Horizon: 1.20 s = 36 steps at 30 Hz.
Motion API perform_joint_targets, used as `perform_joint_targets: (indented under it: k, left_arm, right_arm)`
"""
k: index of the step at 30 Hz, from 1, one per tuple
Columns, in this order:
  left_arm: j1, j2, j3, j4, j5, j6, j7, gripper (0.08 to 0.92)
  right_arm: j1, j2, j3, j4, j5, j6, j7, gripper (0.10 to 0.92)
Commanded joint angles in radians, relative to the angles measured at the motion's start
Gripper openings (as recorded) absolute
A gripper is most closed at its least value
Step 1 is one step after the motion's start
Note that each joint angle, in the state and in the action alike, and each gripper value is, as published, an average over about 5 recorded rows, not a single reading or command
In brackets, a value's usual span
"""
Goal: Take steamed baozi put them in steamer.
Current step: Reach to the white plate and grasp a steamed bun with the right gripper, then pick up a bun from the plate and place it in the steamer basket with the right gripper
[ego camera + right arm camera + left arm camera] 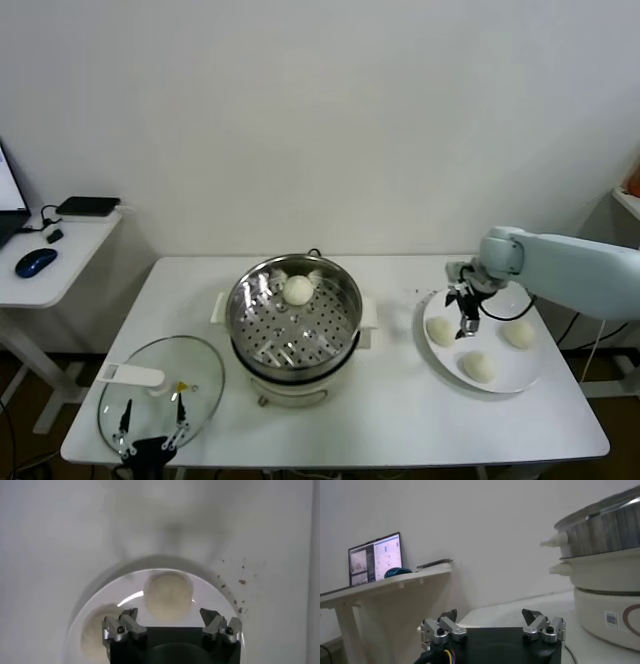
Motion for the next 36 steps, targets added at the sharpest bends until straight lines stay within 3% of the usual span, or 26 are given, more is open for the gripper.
perform_joint_targets:
  k: [1,9,16,21,36]
  left_arm:
    - [0.000,-0.025,0.000,-0.002,0.001,0.001,0.000,0.823]
    - [-0.001,-0.023,0.001,-0.003,0.002,0.002,0.000,0.823]
    - [0.001,-0.023,-0.002,-0.008,0.002,0.002,-0.001,0.823]
    - [0.003,-0.024,-0.003,-0.016,0.002,0.002,-0.001,0.823]
    - [0.014,-0.025,0.005,-0.038,0.004,0.007,0.003,0.823]
  right_arm:
    - [-0.117,0.009,0.094,-0.053,-0.037,-0.013,0.026,0.823]
    - [-0.138,0.022,0.113,-0.068,-0.043,-0.015,0.032,0.819]
    - [-0.110,0.019,0.107,-0.050,-0.045,-0.016,0.033,0.722]
    - [-0.018,0.001,0.043,0.005,-0.023,-0.016,0.026,0.694]
    - [0.666,0.070,-0.342,0.407,0.458,-0.130,-0.028,0.687]
